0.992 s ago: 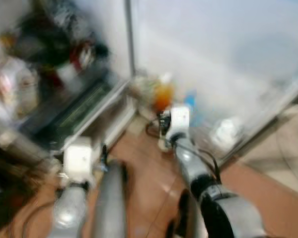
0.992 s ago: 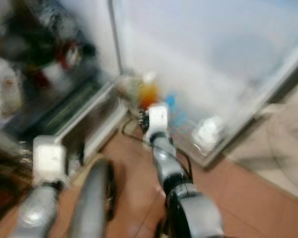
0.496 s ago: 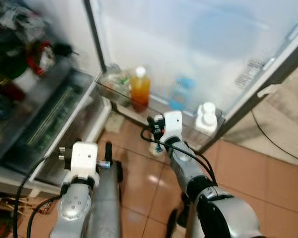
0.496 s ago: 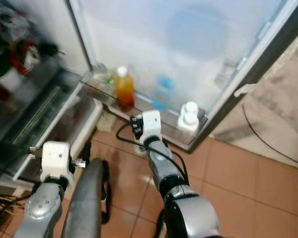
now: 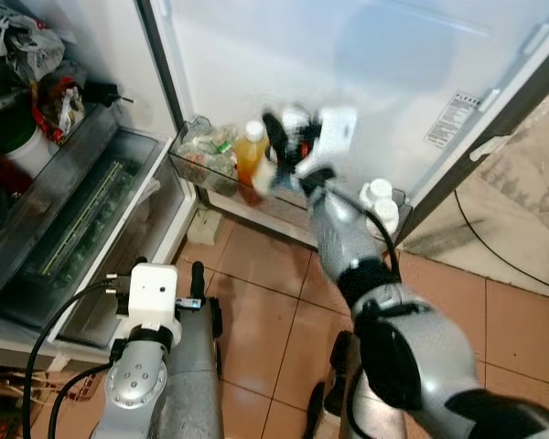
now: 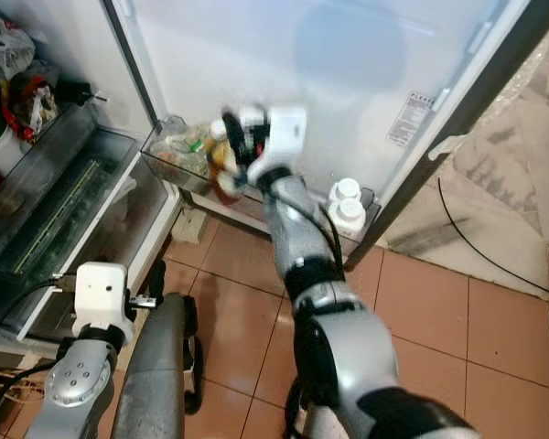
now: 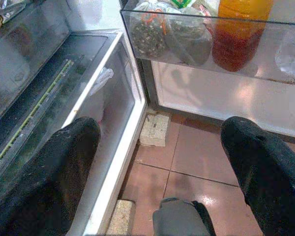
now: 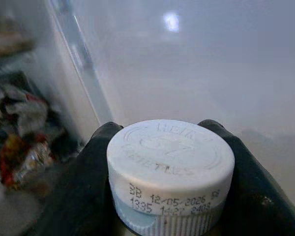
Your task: Restocking fridge
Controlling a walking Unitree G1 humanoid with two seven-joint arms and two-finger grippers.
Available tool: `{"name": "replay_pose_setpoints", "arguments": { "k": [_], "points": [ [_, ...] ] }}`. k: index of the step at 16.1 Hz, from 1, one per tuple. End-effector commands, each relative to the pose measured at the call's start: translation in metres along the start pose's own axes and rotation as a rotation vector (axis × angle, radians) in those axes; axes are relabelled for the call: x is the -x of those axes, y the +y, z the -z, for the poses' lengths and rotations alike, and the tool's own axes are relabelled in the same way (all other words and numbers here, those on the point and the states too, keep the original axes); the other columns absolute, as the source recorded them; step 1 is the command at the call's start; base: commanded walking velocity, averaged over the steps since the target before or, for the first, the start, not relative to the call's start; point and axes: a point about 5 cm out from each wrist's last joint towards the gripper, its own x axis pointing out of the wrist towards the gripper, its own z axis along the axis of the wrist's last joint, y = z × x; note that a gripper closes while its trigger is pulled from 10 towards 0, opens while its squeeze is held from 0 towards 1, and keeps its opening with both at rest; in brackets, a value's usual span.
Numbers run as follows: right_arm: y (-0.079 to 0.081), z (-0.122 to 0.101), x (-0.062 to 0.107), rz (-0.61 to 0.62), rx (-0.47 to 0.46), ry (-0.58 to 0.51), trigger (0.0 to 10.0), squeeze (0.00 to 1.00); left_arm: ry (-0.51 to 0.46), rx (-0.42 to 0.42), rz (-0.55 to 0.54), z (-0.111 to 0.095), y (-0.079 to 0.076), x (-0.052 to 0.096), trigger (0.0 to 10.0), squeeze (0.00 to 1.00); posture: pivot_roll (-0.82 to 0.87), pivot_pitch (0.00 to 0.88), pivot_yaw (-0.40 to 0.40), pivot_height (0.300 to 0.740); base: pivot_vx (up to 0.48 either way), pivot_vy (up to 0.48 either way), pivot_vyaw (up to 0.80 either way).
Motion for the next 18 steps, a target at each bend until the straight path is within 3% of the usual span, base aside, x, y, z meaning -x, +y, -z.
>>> {"name": "replay_pose_setpoints", "arguments": {
  "k": [1, 4, 7, 12, 15, 17, 18],
  "points": [
    [0.005, -0.007, -0.004, -0.024, 0.000, -0.030, 10.0, 0.00, 0.013, -0.007, -0.006, 0.004, 0.000, 0.002, 10.0, 0.00, 0.27, 0.225, -0.054, 0.604, 0.000, 0.000, 0.00],
    [-0.005, -0.002, 0.003, -0.006, 0.181, -0.001, 10.0, 0.00, 0.014, -0.001, -0.009, 0.004, -0.001, 0.003, 10.0, 0.00, 0.27, 0.227, -0.059, 0.604, 0.000, 0.000, 0.00],
    [-0.011, 0.026, 0.026, 0.038, 0.319, 0.097, 10.0, 0.00, 0.014, 0.005, -0.010, 0.004, -0.001, 0.004, 10.0, 0.00, 0.27, 0.230, -0.062, 0.604, 0.000, 0.000, 0.00],
    [-0.008, 0.059, 0.050, 0.076, 0.391, 0.215, 10.0, 0.00, 0.007, 0.009, -0.011, 0.003, -0.001, 0.006, 10.0, 0.00, 0.29, 0.237, -0.066, 0.604, 0.000, 0.000, 0.00],
    [-0.007, 0.071, 0.054, 0.124, 0.310, 0.289, 10.0, 0.00, 0.002, 0.012, -0.015, 0.002, -0.001, 0.007, 10.0, 0.00, 0.29, 0.239, -0.068, 0.604, 0.000, 0.000, 0.00],
    [-0.006, 0.070, 0.054, 0.132, 0.346, 0.281, 10.0, 0.00, 0.000, 0.012, -0.014, 0.002, -0.001, 0.007, 10.0, 0.00, 0.29, 0.240, -0.069, 0.604, 0.000, 0.000, 0.00],
    [-0.007, 0.064, 0.051, 0.138, 0.464, 0.242, 10.0, 0.00, -0.002, 0.010, -0.014, 0.002, -0.001, 0.007, 10.0, 0.00, 0.30, 0.241, -0.070, 0.604, 0.000, 0.000, 0.00]
  ]
}}
